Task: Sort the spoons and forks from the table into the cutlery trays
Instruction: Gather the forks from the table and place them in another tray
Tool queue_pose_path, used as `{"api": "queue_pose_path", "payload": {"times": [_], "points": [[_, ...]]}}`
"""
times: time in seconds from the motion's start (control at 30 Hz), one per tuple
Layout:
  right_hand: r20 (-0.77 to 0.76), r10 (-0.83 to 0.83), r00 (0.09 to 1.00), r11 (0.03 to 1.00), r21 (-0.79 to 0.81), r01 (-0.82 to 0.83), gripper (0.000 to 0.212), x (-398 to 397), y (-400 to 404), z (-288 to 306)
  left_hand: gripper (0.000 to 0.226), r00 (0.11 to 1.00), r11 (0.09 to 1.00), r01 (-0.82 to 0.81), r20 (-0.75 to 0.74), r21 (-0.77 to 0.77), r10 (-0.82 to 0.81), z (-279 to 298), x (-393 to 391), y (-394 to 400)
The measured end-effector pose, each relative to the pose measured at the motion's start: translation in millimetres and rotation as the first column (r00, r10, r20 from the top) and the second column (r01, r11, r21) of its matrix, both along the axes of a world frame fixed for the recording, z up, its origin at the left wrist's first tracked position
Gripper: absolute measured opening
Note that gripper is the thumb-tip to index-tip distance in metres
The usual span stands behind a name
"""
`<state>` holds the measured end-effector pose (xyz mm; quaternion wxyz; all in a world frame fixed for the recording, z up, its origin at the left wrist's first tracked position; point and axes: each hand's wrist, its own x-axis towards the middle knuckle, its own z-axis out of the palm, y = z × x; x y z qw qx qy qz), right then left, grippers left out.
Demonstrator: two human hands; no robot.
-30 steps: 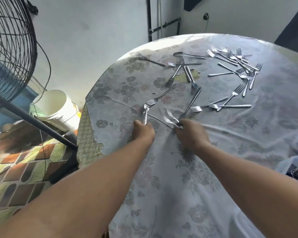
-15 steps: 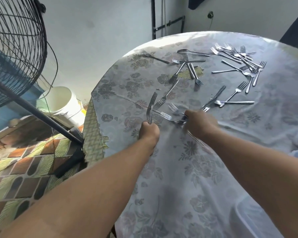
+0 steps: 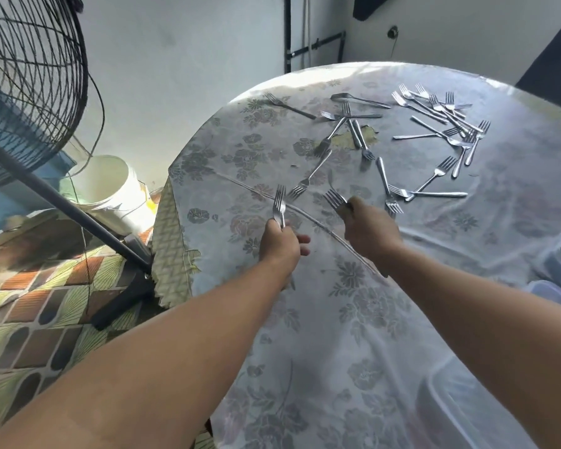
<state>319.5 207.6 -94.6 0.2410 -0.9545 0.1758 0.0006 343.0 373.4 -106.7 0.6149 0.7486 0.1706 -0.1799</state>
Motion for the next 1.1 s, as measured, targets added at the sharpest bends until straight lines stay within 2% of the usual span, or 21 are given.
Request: {"api": "queue_pose_path", "payload": {"times": [0.07, 0.17, 0.27, 0.47, 0.63, 0.7, 0.8, 0.93, 1.1], "points": [[0.022, -0.076, 0.997, 0.977, 0.203, 0.070, 0.029, -5, -3, 2, 0.019, 0.998, 0.997, -0.022, -0.056, -0.073, 0.018, 5, -6, -4], [0.034, -0.101, 0.994, 0.901, 0.426, 0.077, 0.026, -22, -6, 8, 0.014, 0.997, 0.997, -0.056, -0.063, -0.054, 0.053, 11, -18, -11], [0.026, -0.107, 0.994, 0.860, 0.504, 0.080, 0.025, -44, -13, 11, 0.019, 0.993, 0.992, -0.080, -0.090, -0.101, 0.071, 18, -37, -23], [-0.041, -0.181, 0.983, 0.641, 0.753, 0.149, 0.018, -88, -45, 22, 0.013, 0.990, 0.985, -0.140, -0.030, -0.102, 0.138, 43, -95, -77], [-0.032, -0.145, 0.989, 0.596, 0.795, 0.113, 0.015, -142, -85, 32, 0.017, 0.977, 0.966, -0.212, -0.004, -0.147, 0.214, 59, -158, -133], [-0.013, -0.133, 0.991, 0.591, 0.802, 0.090, 0.018, -162, -100, 38, 0.020, 0.974, 0.971, -0.216, 0.046, -0.097, 0.222, 61, -177, -151], [0.007, -0.109, 0.994, 0.630, 0.774, 0.064, 0.024, -189, -122, 43, 0.024, 0.984, 0.988, -0.154, 0.095, 0.002, 0.153, 62, -205, -170], [-0.009, -0.052, 0.999, 0.692, 0.721, 0.042, 0.025, -208, -142, 46, 0.025, 0.986, 0.990, -0.138, 0.095, 0.005, 0.136, 71, -225, -186], [-0.002, -0.096, 0.995, 0.689, 0.721, 0.068, 0.023, -219, -160, 45, 0.017, 0.988, 0.989, -0.144, 0.048, -0.043, 0.146, 76, -241, -203]]}}
